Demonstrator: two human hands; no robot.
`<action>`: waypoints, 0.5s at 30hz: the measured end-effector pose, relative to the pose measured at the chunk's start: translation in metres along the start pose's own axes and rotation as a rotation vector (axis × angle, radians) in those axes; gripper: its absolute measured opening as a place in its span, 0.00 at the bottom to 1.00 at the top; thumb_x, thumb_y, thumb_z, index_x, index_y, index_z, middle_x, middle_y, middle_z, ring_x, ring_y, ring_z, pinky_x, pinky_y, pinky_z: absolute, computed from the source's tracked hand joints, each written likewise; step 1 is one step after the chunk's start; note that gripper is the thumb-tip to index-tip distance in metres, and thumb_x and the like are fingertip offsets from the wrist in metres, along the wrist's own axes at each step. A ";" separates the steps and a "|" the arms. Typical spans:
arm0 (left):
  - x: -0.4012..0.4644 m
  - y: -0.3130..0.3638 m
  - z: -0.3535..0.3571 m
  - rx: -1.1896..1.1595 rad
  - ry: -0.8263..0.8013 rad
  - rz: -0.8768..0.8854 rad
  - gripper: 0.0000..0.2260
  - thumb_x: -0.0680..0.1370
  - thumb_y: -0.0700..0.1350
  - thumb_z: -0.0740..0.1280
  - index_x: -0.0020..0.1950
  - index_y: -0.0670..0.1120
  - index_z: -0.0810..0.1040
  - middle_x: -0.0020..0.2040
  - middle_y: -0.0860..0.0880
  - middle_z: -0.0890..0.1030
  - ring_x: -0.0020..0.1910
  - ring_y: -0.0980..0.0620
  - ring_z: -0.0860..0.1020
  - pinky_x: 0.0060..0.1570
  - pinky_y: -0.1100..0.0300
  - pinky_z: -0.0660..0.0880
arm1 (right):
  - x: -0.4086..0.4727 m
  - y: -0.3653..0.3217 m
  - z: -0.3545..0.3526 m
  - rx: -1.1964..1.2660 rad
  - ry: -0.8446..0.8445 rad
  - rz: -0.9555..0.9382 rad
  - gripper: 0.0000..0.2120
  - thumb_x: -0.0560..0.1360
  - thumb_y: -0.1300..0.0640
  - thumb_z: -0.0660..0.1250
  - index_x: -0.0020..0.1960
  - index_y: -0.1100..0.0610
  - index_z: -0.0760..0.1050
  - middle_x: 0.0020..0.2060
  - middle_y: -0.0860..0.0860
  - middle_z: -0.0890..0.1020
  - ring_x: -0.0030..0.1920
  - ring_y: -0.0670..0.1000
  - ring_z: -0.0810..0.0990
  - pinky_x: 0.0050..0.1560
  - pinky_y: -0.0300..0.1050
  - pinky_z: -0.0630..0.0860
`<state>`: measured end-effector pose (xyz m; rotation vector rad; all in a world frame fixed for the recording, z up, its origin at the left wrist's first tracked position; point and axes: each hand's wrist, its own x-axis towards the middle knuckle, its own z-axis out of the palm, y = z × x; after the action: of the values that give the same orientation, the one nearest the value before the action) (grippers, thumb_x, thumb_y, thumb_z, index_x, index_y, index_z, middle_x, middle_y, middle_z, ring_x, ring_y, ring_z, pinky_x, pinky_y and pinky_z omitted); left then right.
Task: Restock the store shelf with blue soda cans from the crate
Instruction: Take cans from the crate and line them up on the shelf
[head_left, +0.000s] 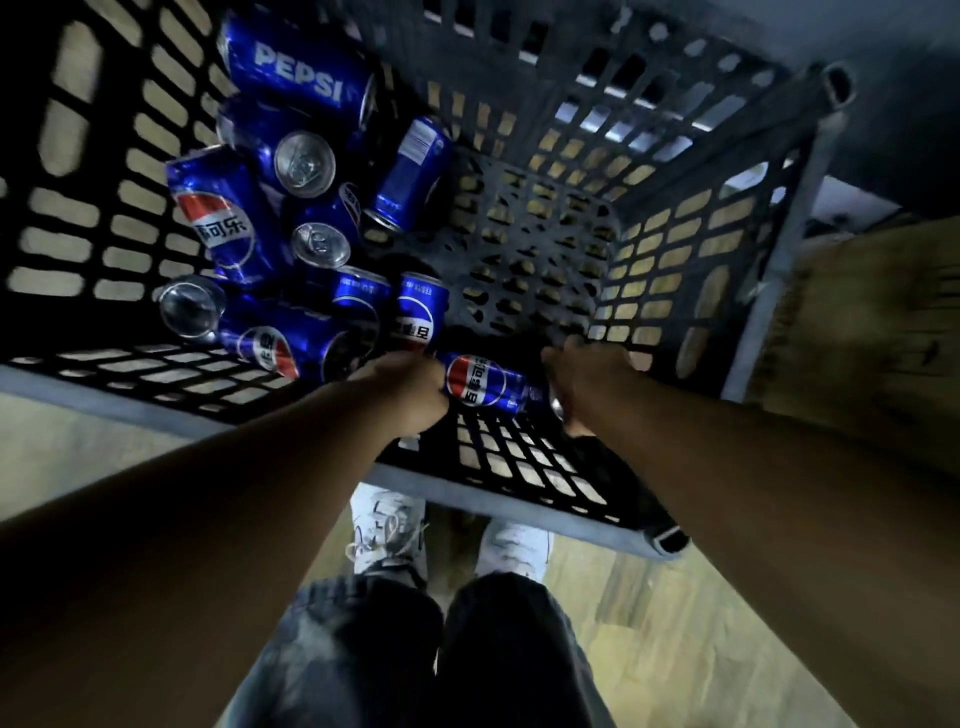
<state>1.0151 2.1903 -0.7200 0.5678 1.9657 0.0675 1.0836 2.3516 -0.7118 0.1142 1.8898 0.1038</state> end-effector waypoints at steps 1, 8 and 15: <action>-0.005 0.000 -0.002 -0.005 0.008 -0.003 0.10 0.78 0.43 0.61 0.55 0.41 0.76 0.53 0.40 0.78 0.51 0.43 0.75 0.47 0.60 0.67 | -0.007 -0.001 0.002 0.009 0.033 0.005 0.38 0.68 0.54 0.74 0.71 0.57 0.58 0.66 0.60 0.65 0.63 0.59 0.72 0.55 0.52 0.74; -0.053 0.008 -0.026 -0.020 0.048 -0.017 0.10 0.78 0.40 0.60 0.56 0.39 0.75 0.55 0.38 0.78 0.51 0.42 0.75 0.44 0.60 0.65 | -0.060 0.005 -0.017 0.122 0.091 0.078 0.38 0.69 0.49 0.74 0.70 0.59 0.58 0.65 0.59 0.67 0.64 0.60 0.71 0.55 0.52 0.72; -0.110 0.021 -0.051 0.025 0.011 -0.032 0.09 0.78 0.42 0.61 0.56 0.41 0.76 0.53 0.40 0.78 0.49 0.44 0.76 0.44 0.59 0.71 | -0.119 0.013 -0.050 0.161 0.106 0.103 0.40 0.70 0.50 0.74 0.72 0.60 0.55 0.67 0.61 0.65 0.65 0.60 0.70 0.58 0.52 0.71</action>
<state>1.0164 2.1732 -0.5977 0.5529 1.9883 0.0265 1.0742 2.3479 -0.5825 0.3215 1.9969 0.0275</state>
